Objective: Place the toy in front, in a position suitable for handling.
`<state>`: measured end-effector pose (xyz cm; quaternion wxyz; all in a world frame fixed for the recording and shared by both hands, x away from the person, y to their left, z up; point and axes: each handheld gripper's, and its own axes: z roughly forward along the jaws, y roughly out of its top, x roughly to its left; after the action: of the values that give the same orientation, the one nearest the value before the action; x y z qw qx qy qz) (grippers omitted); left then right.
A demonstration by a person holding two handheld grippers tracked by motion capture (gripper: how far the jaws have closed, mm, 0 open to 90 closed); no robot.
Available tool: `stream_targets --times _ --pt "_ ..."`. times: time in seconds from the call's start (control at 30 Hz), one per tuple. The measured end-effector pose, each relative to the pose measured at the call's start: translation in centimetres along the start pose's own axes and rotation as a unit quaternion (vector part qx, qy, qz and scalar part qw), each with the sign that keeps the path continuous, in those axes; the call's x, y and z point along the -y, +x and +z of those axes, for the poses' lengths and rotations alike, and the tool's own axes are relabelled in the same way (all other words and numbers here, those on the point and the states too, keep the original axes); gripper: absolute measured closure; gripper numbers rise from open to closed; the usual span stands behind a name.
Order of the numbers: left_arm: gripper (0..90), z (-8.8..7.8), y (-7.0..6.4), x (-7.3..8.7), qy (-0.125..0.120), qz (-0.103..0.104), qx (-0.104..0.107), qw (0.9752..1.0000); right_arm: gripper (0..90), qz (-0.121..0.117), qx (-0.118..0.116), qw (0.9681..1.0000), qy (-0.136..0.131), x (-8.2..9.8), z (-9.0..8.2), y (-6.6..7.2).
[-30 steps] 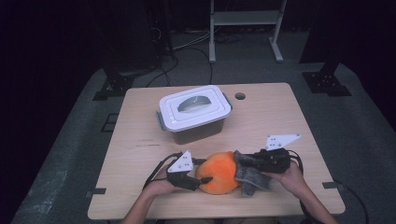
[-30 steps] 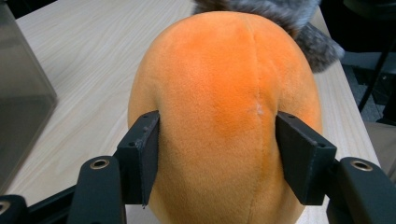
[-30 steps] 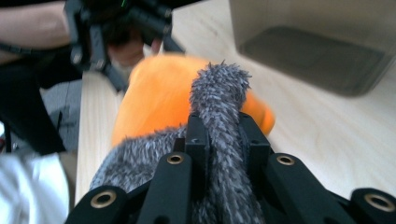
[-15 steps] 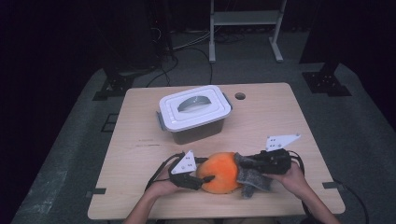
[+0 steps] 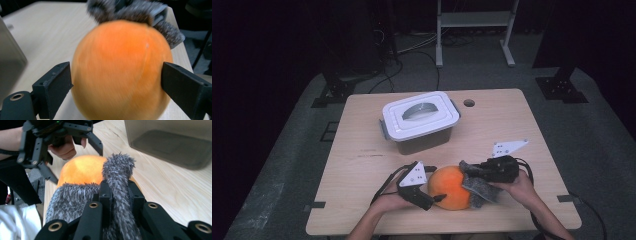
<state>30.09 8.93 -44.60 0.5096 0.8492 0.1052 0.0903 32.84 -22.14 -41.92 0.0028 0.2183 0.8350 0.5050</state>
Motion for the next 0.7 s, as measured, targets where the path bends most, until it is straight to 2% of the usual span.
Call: stream_targets --times 0.07,0.13,0.2,0.27,0.33,0.43,0.47,0.57,0.63,0.7 --pt "22.6 0.1 0.0 0.1 -0.002 0.002 -0.001 1.0000 77.1 -0.002 -0.001 1.0000 -0.006 -0.2 -0.3 0.2" --pt "32.6 0.1 -0.1 -0.2 -0.009 0.003 -0.009 0.9999 77.1 -0.013 -0.015 0.9997 -0.016 -0.8 -0.3 0.9" --pt "35.6 0.3 -0.5 -0.7 -0.015 0.008 -0.017 0.9997 77.1 -0.033 -0.022 0.9990 -0.019 -1.5 0.2 1.7" --pt "36.5 0.2 -0.8 -1.0 -0.013 0.020 -0.023 0.9994 77.1 -0.055 -0.022 0.9982 -0.011 -2.1 0.8 2.5" --pt "37.4 0.0 -0.6 -0.7 -0.014 0.016 -0.026 0.9994 77.1 -0.063 -0.016 0.9978 -0.005 -2.1 0.9 2.5" --pt "37.5 -0.4 -0.4 -0.5 -0.015 0.010 -0.028 0.9994 77.1 -0.060 0.013 0.9980 0.015 -1.2 0.2 1.6" --pt "37.5 -0.3 -0.4 -0.6 -0.015 0.010 -0.027 0.9995 77.1 -0.049 0.015 0.9986 0.015 -0.9 -0.1 1.3" --pt "36.9 0.1 -0.5 -1.0 -0.018 0.018 -0.026 0.9993 77.0 -0.047 0.007 0.9989 -0.001 -1.1 -0.5 1.4" --pt "36.6 0.3 -0.8 -1.2 -0.023 0.028 -0.024 0.9991 77.0 -0.061 -0.003 0.9981 -0.009 -2.1 -0.1 2.0" --pt "35.6 0.4 -0.9 -1.3 -0.021 0.032 -0.022 0.9990 77.1 -0.073 -0.005 0.9973 -0.004 -2.8 0.6 2.2"
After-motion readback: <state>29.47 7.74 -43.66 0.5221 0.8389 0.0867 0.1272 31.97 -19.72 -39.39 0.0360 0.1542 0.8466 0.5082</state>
